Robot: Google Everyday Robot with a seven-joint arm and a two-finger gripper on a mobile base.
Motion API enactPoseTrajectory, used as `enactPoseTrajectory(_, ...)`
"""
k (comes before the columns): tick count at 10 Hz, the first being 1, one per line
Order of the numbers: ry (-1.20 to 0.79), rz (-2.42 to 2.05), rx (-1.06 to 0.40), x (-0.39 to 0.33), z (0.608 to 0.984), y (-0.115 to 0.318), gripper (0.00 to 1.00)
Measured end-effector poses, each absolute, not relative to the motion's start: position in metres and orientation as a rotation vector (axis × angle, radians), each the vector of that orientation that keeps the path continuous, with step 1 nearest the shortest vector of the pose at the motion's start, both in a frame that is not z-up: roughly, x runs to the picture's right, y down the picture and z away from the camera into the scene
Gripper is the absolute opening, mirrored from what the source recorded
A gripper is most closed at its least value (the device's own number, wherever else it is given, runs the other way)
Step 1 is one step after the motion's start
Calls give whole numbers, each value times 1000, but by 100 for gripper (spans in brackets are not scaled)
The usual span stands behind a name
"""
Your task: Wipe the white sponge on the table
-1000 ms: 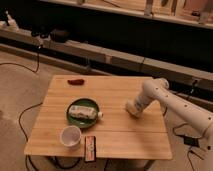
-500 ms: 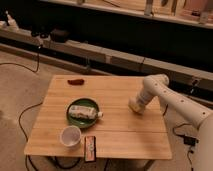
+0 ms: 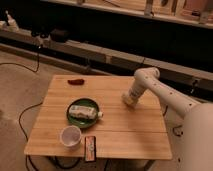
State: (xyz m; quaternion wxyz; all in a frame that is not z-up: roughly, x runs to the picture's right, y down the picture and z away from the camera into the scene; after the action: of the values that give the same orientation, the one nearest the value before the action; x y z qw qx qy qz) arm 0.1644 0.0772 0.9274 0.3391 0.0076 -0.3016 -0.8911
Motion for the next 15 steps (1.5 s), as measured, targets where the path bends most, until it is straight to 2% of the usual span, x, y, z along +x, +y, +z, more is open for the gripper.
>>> enactPoseTrajectory(3,-818,-2407,100,111,919,74,0)
enactPoseTrajectory(7,-905,-2517,178,57,885,103,0)
enactPoseTrajectory(12,-1018,-2489,52,89,847,167,0)
enactPoseTrajectory(15,-1016,-2492,57,87,847,166,0)
